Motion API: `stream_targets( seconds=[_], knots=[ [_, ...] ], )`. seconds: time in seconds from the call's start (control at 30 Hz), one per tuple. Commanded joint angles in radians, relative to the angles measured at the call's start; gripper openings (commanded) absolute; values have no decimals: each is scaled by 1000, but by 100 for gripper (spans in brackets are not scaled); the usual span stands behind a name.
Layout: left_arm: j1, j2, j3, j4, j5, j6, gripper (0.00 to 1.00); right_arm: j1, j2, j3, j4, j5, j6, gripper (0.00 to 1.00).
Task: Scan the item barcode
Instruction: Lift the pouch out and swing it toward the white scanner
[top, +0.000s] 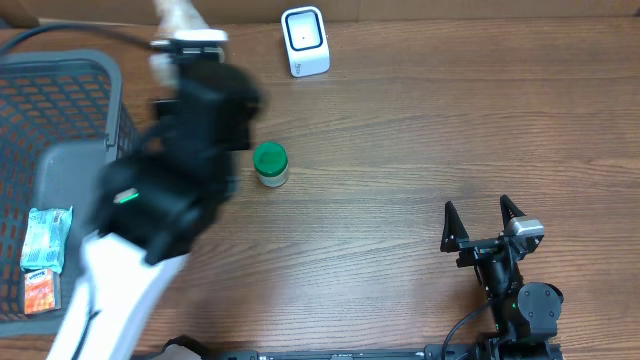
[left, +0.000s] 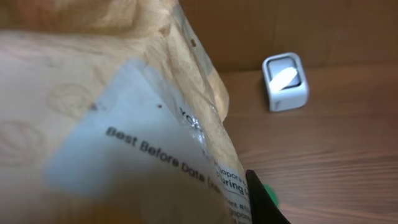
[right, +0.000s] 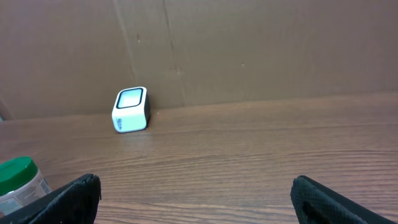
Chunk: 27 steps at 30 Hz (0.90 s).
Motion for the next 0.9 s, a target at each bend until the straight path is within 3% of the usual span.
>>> stream_targets(
  seconds=[0.0,0.13,0.33,0.67,0.87],
  knots=[
    [-129,129,21,0,-302,100,7,-6,-7,-11,5,11,0,100],
    [-194,274,21,8,-362,116,5,-6,-7,-11,5,12,0,100],
    [-231,452,21,103,-315,137,6,-6,-7,-11,5,12,0,100],
    [-232,592,21,240,68,577,16,-6,-7,-11,5,11,0,100],
    [-231,636,21,190,103,736,13,-6,-7,-11,5,12,0,100]
  ],
)
